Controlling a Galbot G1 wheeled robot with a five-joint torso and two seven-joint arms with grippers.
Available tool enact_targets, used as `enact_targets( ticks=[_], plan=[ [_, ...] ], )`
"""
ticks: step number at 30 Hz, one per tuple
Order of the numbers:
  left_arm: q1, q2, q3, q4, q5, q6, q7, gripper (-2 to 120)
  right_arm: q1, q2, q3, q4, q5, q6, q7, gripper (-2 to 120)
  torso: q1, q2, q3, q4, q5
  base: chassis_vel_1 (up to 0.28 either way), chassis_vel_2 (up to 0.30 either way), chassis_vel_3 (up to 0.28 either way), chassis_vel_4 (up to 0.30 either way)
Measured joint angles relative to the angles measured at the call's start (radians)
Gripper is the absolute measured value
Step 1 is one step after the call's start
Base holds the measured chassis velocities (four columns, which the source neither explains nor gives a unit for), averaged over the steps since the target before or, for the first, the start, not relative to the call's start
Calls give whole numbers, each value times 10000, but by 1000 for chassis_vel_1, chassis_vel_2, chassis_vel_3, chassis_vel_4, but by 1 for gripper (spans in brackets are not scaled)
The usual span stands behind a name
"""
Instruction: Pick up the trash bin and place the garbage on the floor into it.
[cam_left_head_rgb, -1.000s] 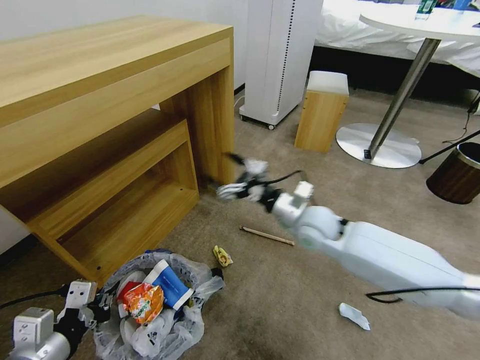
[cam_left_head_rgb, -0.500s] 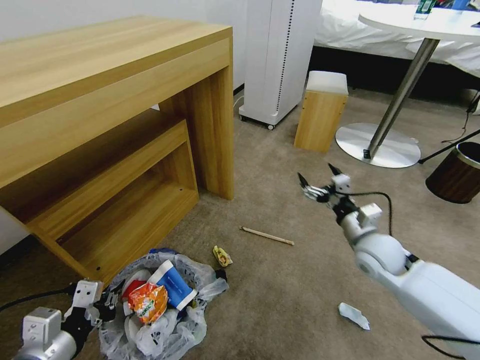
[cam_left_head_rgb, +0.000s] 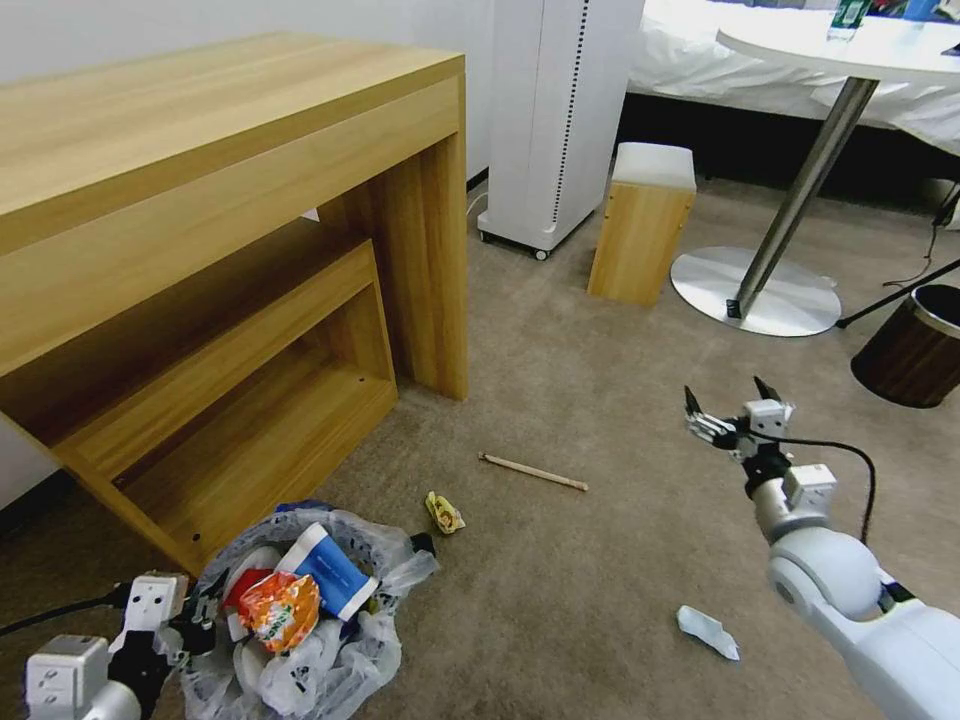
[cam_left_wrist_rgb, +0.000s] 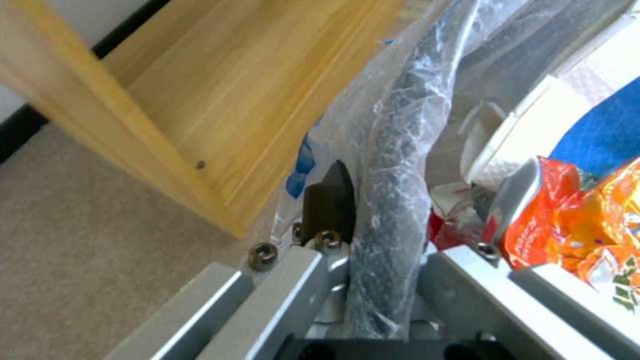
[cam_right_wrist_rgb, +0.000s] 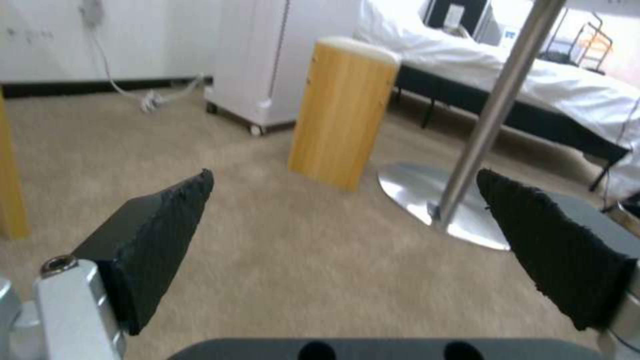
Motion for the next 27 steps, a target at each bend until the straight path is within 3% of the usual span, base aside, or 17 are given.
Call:
enact_targets(
  ticks=[16,27],
  plan=[
    [109,-964,-558,72,244,-52,-150,0,35,1249,-128,-147,-907,162,-423,100,0,-1,1,1,-3,0,0,0,0],
    [59,-1407,-322,17,423,23,-15,0,432,1659,-105,-684,-1281,1808,-936,100,1,0,1,3,-3,0,0,0,0]
  ],
)
